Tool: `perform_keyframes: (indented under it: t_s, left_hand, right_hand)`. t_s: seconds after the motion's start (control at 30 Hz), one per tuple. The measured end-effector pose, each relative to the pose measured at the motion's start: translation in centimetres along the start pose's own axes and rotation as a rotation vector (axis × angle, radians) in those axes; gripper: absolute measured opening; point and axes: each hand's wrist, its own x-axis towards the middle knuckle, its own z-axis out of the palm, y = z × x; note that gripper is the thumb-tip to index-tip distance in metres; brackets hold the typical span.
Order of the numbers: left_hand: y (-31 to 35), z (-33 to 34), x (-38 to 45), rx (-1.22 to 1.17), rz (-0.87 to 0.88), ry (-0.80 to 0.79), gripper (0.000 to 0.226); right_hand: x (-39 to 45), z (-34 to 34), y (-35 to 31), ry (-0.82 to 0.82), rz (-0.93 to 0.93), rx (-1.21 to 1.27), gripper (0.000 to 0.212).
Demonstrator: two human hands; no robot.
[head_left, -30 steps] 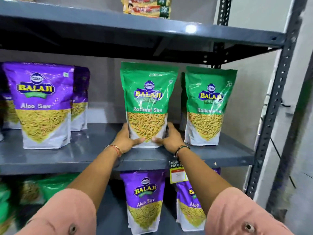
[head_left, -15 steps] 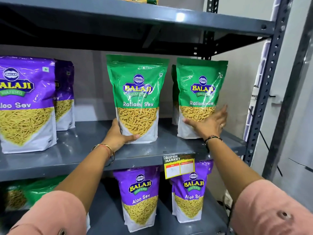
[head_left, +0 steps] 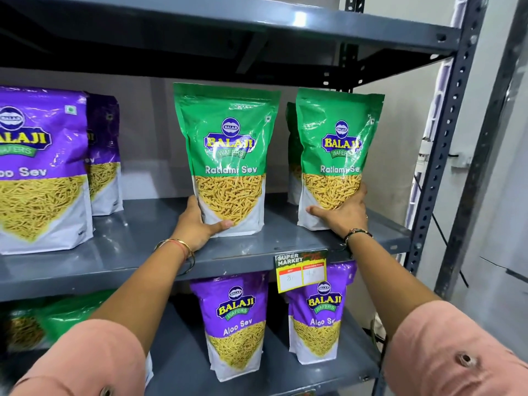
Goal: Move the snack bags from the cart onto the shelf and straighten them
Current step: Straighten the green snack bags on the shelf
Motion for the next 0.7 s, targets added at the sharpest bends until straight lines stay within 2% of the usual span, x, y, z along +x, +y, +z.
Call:
perform_keyframes:
  t_s: [0.57,0.7]
  left_hand:
    - [-0.24,-0.21,-0.08,-0.012,-0.017,0.002,0.078]
    - [0.21,-0.3,-0.15,-0.081,-0.057,-0.049,0.101]
  right_hand:
    - [-0.17,0.2,0.05,-0.005,-0.016,0.079,0.127]
    - [-0.12,0.32,0.11,0.004,-0.035,0.111,0.129]
